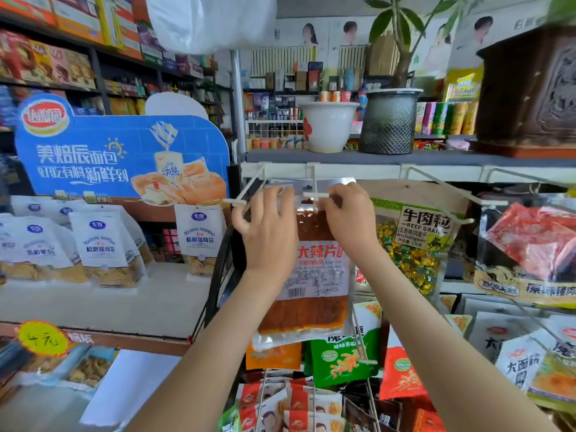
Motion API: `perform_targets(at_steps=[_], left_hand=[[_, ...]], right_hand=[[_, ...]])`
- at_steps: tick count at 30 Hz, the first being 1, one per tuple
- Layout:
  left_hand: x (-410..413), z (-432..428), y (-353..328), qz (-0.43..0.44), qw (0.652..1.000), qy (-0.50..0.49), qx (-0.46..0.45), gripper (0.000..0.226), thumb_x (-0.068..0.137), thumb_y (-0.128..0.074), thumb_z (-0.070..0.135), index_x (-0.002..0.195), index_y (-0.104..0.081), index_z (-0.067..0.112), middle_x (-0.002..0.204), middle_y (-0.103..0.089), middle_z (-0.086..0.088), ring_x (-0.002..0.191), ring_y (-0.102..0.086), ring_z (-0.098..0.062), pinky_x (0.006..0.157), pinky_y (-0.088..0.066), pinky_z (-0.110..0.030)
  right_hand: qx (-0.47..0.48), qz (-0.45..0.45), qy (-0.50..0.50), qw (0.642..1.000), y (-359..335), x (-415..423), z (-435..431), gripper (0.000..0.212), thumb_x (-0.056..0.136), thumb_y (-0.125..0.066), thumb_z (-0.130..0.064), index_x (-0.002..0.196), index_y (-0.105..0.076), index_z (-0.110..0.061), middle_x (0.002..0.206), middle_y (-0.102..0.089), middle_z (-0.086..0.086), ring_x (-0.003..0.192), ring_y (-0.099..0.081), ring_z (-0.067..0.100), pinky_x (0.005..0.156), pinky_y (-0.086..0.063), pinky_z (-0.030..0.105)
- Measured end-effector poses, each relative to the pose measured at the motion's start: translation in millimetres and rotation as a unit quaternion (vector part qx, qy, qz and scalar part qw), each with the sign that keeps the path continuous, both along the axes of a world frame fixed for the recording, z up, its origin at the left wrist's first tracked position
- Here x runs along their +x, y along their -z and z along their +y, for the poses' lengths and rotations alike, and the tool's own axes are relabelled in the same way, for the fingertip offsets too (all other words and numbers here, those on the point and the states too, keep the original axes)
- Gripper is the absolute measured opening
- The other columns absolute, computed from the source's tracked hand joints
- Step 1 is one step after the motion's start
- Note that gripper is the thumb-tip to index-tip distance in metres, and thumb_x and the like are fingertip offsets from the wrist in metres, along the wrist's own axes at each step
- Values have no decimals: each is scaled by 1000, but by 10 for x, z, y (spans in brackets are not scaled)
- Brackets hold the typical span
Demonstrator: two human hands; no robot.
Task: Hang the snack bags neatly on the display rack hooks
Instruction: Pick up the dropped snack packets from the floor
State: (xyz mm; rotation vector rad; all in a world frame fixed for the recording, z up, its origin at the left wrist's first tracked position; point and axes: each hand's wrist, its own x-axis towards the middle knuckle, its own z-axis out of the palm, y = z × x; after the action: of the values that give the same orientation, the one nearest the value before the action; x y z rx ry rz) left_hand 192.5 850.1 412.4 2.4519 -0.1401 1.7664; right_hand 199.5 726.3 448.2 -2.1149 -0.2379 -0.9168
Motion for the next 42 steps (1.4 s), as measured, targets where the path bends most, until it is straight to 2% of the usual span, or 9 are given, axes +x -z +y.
perform_targets(at_steps=[4,9,11,14,20,23,28,38,42], left_hand=[[193,-25,250,16,993,-36,109,45,87,-49,16,131,-44,16,146,-39,-8,138,-25,-24,109,-11,-47],[430,-26,520,141,984,-5,111,76,84,-63,38,145,-26,13,152,-28,-12,141,-22,-26,112,1,-51],[506,-26,565,162,980,-3,112,78,83,-63,40,147,-25,14,152,-27,-13,141,-24,-27,112,-1,-51],[607,-8,618,192,975,15,110,79,83,-63,40,147,-24,16,153,-23,-14,141,-22,-29,112,-6,-52],[587,-127,750,229,968,65,81,81,82,-66,32,148,-21,16,153,-22,-17,141,-21,-31,111,-13,-54],[491,-294,862,239,965,93,61,85,75,-71,27,146,-25,16,152,-25,-18,140,-26,-31,111,-13,-53],[180,-673,994,293,944,138,53,79,87,-59,30,149,-12,19,156,-10,-15,144,-11,-29,114,-5,-51],[-917,-1804,1375,355,896,266,22,55,84,-58,10,136,-42,3,143,-39,-18,127,-41,-37,105,-33,-45],[-1553,-2389,1841,393,861,322,-36,51,82,-56,-1,132,-44,0,131,-49,-19,119,-48,-36,98,-40,-42]], right_hand=[[5,29,28,999,65,248,-4,15,90,-54,-15,97,-61,-4,90,-45,4,89,-45,22,71,-27,22],[-14,20,47,999,302,450,-71,46,85,-58,-5,129,-43,-9,126,-46,11,117,-44,27,93,-39,31],[-15,-3,36,999,388,469,-107,67,82,-58,3,141,-27,-9,139,-36,12,130,-33,25,107,-27,26],[-38,-33,40,998,483,481,-141,79,77,-57,12,144,-18,-5,147,-26,15,137,-22,26,108,-12,16],[-182,-44,82,979,792,434,-249,59,83,-37,-3,141,-24,-3,146,-28,18,133,-28,36,111,-22,43],[-230,3,79,970,964,348,-348,56,83,-45,-5,137,-31,-3,142,-33,18,130,-32,37,109,-27,47],[-208,71,49,974,1158,-26,-626,48,82,-49,3,129,-42,5,131,-43,22,118,-40,39,101,-36,44],[-145,130,64,979,1663,-1082,-1609,43,79,-48,7,121,-51,-2,124,-49,16,115,-40,32,90,-32,33],[-92,133,55,985,2112,-1705,-2157,36,69,-43,2,102,-59,3,97,-59,21,93,-43,24,79,-36,32]])
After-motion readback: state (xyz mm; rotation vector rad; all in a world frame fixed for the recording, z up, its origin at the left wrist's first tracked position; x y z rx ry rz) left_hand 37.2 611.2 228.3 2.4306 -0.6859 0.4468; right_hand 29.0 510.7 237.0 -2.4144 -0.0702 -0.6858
